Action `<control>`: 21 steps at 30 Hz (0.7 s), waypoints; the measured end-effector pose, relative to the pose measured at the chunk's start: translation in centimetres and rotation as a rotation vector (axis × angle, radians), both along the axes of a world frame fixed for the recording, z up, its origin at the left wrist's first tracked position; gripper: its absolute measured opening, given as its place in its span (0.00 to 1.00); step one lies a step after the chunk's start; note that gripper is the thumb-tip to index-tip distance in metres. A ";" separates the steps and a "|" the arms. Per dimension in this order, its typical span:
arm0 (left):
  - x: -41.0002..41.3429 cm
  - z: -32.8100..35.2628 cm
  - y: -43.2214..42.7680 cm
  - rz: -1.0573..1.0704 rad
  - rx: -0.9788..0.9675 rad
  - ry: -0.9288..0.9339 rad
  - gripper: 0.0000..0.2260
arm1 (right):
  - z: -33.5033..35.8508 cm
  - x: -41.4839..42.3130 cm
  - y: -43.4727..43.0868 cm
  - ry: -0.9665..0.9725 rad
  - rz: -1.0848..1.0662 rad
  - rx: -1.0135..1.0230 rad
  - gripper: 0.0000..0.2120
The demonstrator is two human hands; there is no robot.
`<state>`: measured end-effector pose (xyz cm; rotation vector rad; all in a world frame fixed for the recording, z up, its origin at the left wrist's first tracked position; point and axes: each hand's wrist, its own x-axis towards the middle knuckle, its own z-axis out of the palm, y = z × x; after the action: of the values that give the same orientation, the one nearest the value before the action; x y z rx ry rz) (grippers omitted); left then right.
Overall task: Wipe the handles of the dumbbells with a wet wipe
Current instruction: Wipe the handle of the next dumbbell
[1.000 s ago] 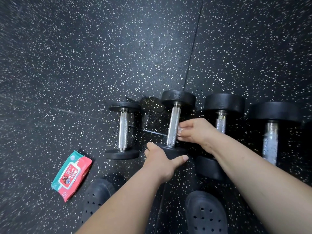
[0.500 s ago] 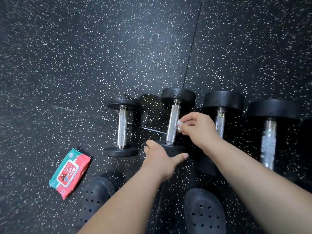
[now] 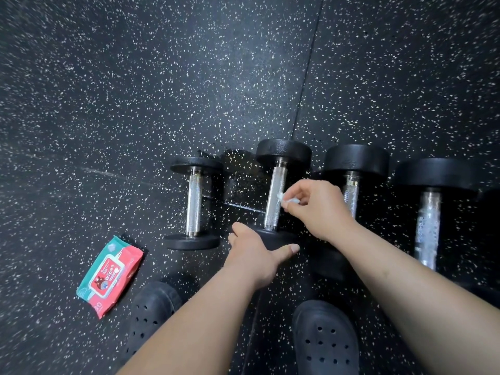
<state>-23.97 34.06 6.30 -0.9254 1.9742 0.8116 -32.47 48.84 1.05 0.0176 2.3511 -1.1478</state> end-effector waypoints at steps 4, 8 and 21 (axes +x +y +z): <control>0.1 0.0 -0.1 -0.003 0.000 0.006 0.50 | 0.1 0.1 -0.1 0.025 -0.009 -0.009 0.06; 0.1 0.0 0.0 0.005 -0.001 0.011 0.52 | 0.2 0.2 -0.2 0.048 -0.039 -0.030 0.04; 0.1 0.1 0.7 -0.001 -0.021 0.023 0.51 | 0.6 0.9 -0.2 0.098 0.061 0.011 0.03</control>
<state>-23.84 34.72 6.38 -0.9311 2.0068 0.8055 -31.57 48.62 1.68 -0.1079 2.4264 -1.1300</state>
